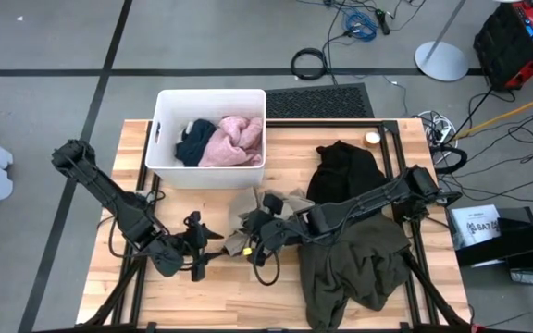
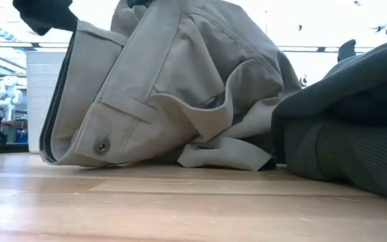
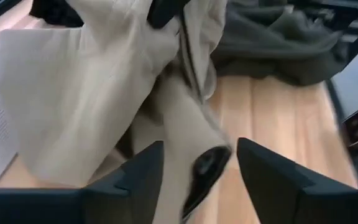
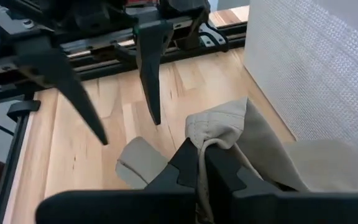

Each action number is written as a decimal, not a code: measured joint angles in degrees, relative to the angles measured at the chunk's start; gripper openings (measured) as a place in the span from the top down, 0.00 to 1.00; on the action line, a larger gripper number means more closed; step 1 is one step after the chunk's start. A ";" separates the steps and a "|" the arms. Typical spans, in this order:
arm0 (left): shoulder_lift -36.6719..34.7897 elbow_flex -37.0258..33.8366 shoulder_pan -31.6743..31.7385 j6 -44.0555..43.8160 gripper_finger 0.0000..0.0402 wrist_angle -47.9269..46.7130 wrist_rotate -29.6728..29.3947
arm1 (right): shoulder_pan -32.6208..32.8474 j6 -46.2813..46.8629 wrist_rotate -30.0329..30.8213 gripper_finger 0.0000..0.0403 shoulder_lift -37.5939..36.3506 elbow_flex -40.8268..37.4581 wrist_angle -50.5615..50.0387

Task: Sort clothes
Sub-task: Put the brown shorts into the white laundry bin

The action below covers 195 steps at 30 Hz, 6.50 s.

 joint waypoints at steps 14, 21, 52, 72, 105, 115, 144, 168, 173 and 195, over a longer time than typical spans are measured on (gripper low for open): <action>9.76 0.00 4.75 -1.81 0.12 10.10 0.09 | -0.19 0.79 -0.01 1.00 0.02 0.00 -1.01; 14.05 0.00 9.04 -3.25 0.17 10.01 7.47 | -0.19 1.06 -0.11 1.00 0.02 0.02 -2.15; 12.33 0.02 8.52 2.61 0.96 10.92 6.61 | 1.32 -2.09 -14.56 0.28 0.07 0.11 -12.41; 12.35 0.04 9.97 2.61 0.97 9.32 6.19 | 18.63 -12.43 -7.55 0.30 5.46 0.09 -27.53; 10.62 1.96 11.33 12.00 0.97 30.39 26.11 | 15.11 -25.54 -2.49 0.97 11.72 19.58 -25.01; 2.80 2.60 13.22 9.07 0.97 30.34 18.02 | 13.22 -28.99 -0.18 0.99 11.73 26.39 -30.88; 3.52 2.80 11.81 5.72 0.97 27.01 40.43 | 11.86 -26.95 1.40 0.95 12.14 33.83 -35.24; 3.45 2.91 11.93 6.04 0.97 24.04 41.22 | 8.95 -22.55 -3.58 0.34 12.20 33.77 -35.94; 3.45 2.91 11.96 6.29 0.97 24.11 41.31 | 7.08 -22.55 -8.70 0.30 12.20 33.09 -33.76; 2.36 2.87 12.07 13.18 0.55 20.70 39.98 | 5.04 -26.19 -16.95 0.97 12.28 29.66 -31.33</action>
